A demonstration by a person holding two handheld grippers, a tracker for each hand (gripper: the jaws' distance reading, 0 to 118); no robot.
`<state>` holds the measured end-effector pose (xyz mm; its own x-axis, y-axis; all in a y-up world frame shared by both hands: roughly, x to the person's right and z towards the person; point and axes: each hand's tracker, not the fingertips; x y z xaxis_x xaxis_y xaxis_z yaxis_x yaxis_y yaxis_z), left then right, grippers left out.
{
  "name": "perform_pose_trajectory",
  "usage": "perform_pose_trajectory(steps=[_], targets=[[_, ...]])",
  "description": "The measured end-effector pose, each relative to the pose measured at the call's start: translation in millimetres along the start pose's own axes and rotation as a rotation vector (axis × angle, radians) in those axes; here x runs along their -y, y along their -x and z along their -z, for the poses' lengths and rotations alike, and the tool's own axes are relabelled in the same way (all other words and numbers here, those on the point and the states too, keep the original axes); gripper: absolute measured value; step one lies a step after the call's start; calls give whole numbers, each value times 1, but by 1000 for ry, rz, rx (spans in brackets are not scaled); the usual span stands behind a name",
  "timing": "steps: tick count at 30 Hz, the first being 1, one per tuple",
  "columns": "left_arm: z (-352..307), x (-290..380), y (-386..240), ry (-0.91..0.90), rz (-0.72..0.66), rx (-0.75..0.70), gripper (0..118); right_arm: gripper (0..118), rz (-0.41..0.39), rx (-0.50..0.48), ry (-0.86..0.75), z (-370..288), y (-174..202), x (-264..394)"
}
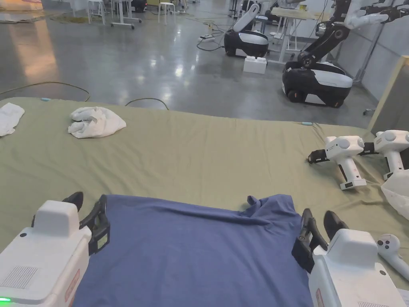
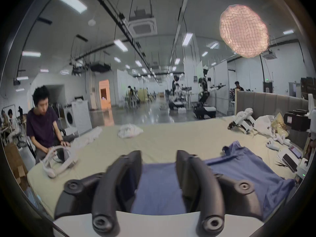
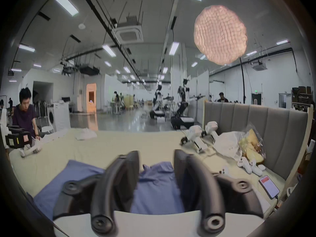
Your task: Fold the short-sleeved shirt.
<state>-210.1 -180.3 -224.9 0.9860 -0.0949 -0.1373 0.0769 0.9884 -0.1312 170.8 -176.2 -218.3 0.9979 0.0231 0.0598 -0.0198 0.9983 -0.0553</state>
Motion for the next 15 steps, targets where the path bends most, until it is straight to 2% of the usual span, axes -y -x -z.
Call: perform_pose_trajectory(steps=[1, 3, 10, 15], targets=[[0, -4, -3, -21, -4, -7, 10, 7, 1, 2, 3, 1, 3, -3], [0, -9, -8, -38, 0, -9, 0, 3, 14, -2, -9, 2, 8, -6], [1, -9, 7, 30, -15, 48, 0, 0, 7, 0, 5, 9, 15, -3], [-8, 23, 56, 266, -81, 56, 0, 0, -3, -12, 40, 11, 15, 4]])
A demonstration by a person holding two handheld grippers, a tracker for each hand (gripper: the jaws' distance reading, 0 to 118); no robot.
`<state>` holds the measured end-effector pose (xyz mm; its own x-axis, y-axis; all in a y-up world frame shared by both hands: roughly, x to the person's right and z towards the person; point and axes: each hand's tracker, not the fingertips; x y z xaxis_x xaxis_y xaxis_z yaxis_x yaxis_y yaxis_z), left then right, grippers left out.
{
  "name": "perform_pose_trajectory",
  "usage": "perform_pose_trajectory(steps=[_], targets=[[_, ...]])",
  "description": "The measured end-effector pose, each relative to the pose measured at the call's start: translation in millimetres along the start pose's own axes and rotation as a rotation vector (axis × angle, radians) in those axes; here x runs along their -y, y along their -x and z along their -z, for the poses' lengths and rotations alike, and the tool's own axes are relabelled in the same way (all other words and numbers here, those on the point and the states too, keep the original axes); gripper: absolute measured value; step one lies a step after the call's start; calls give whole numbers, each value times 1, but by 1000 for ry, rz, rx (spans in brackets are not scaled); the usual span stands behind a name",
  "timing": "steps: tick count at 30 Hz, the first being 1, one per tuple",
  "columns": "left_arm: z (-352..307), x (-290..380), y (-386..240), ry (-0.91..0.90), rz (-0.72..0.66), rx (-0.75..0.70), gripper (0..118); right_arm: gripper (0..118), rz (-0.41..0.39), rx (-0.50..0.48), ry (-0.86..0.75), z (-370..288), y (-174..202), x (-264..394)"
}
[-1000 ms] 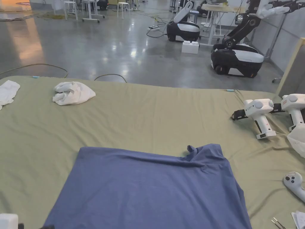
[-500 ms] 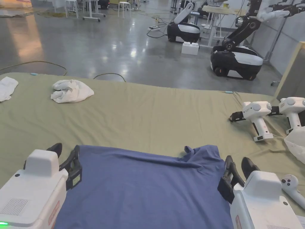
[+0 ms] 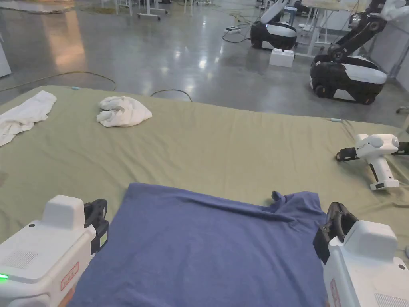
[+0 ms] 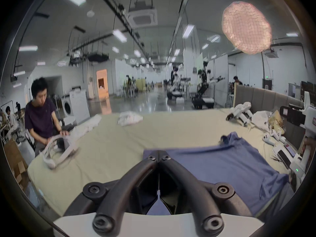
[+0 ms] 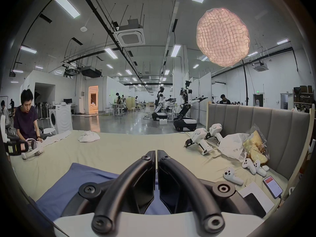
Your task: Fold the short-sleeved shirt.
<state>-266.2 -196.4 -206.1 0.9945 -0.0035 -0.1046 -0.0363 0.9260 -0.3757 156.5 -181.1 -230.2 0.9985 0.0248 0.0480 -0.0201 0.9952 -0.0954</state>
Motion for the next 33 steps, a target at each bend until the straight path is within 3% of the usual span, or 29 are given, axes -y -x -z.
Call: perform_pose_trajectory(steps=[9, 11, 12, 13, 15, 22, 23, 25, 28, 30, 31, 33], targets=[[-15, 72, 79, 442, -152, 57, 3, 0, -18, -30, 91, 5, 2, 20], [-15, 84, 82, 507, -175, 55, 24, 0, -29, -33, 113, 7, 4, 25], [-12, 88, 83, 528, -184, 47, 41, 0, -28, -37, 121, 7, 5, 27], [-8, 93, 85, 535, -195, 39, 71, 0, -26, -43, 132, 6, 6, 27], [1, 102, 84, 553, -214, 26, 77, 0, -28, -45, 148, 7, 7, 31], [40, 120, 76, 656, -174, -85, 74, 0, -38, -45, 189, 8, 3, 40], [43, 125, 71, 681, -144, -75, 70, 0, -38, -43, 194, 8, 2, 41], [47, 131, 63, 702, -133, -53, 49, 0, -35, -38, 204, 7, -1, 44], [52, 134, 61, 692, -96, -84, 42, 0, -34, -30, 218, 7, -5, 46], [51, 134, 54, 691, -105, -37, 21, 0, -30, -25, 225, 6, -8, 48], [49, 134, 49, 693, -124, -15, 4, 0, -28, -25, 230, 6, -9, 48], [51, 135, 47, 702, -125, -23, 1, 0, -27, -26, 241, 5, -13, 49]])
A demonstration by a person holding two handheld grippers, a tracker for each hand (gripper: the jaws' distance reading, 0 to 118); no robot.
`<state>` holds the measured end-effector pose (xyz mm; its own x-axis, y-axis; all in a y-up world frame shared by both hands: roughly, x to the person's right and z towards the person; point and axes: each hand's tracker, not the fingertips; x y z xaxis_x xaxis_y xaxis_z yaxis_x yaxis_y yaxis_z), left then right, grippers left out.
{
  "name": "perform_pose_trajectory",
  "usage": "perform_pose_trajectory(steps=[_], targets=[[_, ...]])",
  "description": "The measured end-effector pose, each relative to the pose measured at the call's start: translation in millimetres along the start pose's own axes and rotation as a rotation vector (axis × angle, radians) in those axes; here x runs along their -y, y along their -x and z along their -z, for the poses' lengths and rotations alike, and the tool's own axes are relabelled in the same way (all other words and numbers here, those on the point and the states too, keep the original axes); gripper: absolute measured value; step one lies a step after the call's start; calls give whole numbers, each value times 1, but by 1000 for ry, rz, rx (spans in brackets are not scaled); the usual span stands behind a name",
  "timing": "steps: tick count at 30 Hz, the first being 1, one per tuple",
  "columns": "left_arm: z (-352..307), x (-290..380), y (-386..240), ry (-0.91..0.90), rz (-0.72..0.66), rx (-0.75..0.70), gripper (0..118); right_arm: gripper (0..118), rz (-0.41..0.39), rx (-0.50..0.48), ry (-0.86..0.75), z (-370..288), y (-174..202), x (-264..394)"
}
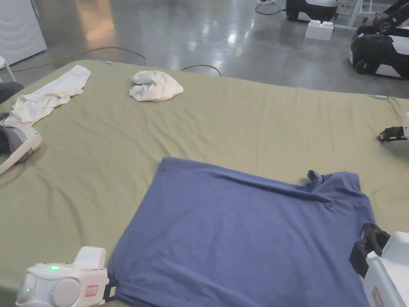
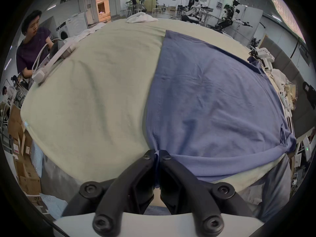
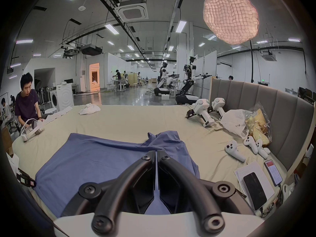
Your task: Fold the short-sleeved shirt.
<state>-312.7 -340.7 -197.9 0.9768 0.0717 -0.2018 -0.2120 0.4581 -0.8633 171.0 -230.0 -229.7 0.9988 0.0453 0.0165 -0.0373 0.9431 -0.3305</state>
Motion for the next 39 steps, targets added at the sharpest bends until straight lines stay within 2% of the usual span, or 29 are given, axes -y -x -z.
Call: perform_pose_trajectory(steps=[3, 5, 7, 9, 11, 13, 17, 20, 24, 25, 27, 28, 30, 35, 39], targets=[[-8, -1, -2, -1, 30, 6, 0, 0, -10, -4, 42, -7, -14, -3], [-17, 0, 2, -12, 13, 30, 0, 1, -70, -31, 149, -12, -28, -4], [-31, 2, 1, -26, 14, 33, 0, 2, -81, -19, 235, -20, -46, 1], [-38, 2, 2, -47, 17, 18, 0, 13, -94, 19, 327, -31, -65, 9], [-34, 0, 16, -54, 6, 35, 0, 38, -75, 41, 409, -42, -84, 23], [-37, 0, 16, -61, 6, 40, 0, 52, -55, 44, 501, -49, -98, 38], [-38, -2, 17, -60, 8, 40, 0, 61, -50, 18, 648, -56, -111, 72], [-41, 0, 11, -52, 12, 36, 0, 61, -55, 22, 708, -49, -110, 95], [-42, 3, 7, -44, 15, 31, 0, 60, -21, -9, 768, -33, -106, 117], [-41, 4, 7, -41, 12, 32, 0, 51, -25, -20, 788, -30, -102, 121], [-41, 5, 8, -38, 8, 33, 0, 26, -5, -67, 778, -29, -98, 123], [-41, 6, 7, -36, 6, 33, 0, 12, -9, -57, 770, -30, -95, 119], [-42, 6, 7, -32, 8, 35, 0, 9, -58, -51, 786, -29, -92, 116], [-46, 3, 11, -42, 18, 39, 0, 7, -111, -38, 765, -41, -96, 90], [-56, -8, 11, -97, 16, 49, 0, 7, -58, -48, 652, -46, -100, 55]])
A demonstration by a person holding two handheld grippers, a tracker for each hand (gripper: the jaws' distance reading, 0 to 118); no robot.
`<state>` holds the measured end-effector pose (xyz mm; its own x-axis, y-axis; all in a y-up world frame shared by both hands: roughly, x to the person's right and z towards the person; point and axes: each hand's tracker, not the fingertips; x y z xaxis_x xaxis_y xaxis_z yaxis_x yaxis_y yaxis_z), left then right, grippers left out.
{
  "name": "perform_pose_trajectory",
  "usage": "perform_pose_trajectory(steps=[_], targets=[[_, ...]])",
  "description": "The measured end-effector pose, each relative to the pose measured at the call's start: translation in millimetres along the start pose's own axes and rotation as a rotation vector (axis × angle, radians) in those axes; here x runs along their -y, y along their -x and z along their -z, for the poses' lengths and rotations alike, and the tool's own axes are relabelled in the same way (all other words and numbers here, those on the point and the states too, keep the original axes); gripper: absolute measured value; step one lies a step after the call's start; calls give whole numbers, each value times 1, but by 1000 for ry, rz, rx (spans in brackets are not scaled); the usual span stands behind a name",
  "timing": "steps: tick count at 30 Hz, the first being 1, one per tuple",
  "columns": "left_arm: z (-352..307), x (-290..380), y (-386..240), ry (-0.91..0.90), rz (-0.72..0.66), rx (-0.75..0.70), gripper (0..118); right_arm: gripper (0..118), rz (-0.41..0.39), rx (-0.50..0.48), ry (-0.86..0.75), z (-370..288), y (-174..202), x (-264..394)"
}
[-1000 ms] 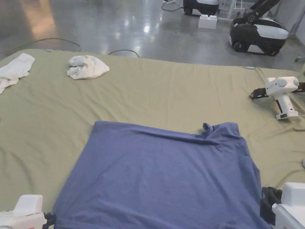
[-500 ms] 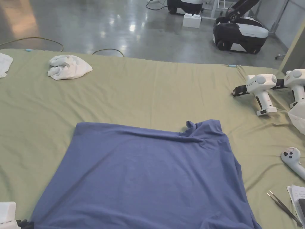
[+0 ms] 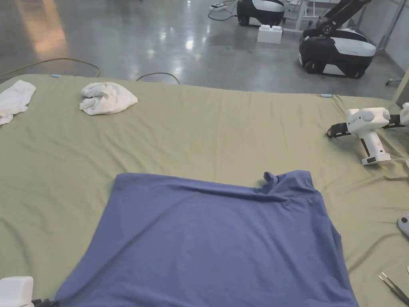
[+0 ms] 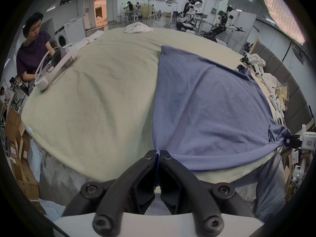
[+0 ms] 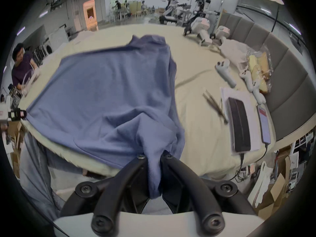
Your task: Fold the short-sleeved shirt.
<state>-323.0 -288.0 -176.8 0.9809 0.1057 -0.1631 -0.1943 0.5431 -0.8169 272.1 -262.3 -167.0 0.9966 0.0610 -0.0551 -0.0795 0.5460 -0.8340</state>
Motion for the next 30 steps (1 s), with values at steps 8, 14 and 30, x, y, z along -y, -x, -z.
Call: perform_pose_trajectory(steps=[8, 14, 30], targets=[[3, -69, -13, -221, 2, 25, 0, 7, 32, 25, -183, 3, 1, -77], [53, -127, -21, -213, -5, 16, 0, 7, 55, 54, -199, 50, -2, -126], [130, -151, -36, -99, -2, -40, 47, 42, 94, 79, -126, 124, -3, -131]])
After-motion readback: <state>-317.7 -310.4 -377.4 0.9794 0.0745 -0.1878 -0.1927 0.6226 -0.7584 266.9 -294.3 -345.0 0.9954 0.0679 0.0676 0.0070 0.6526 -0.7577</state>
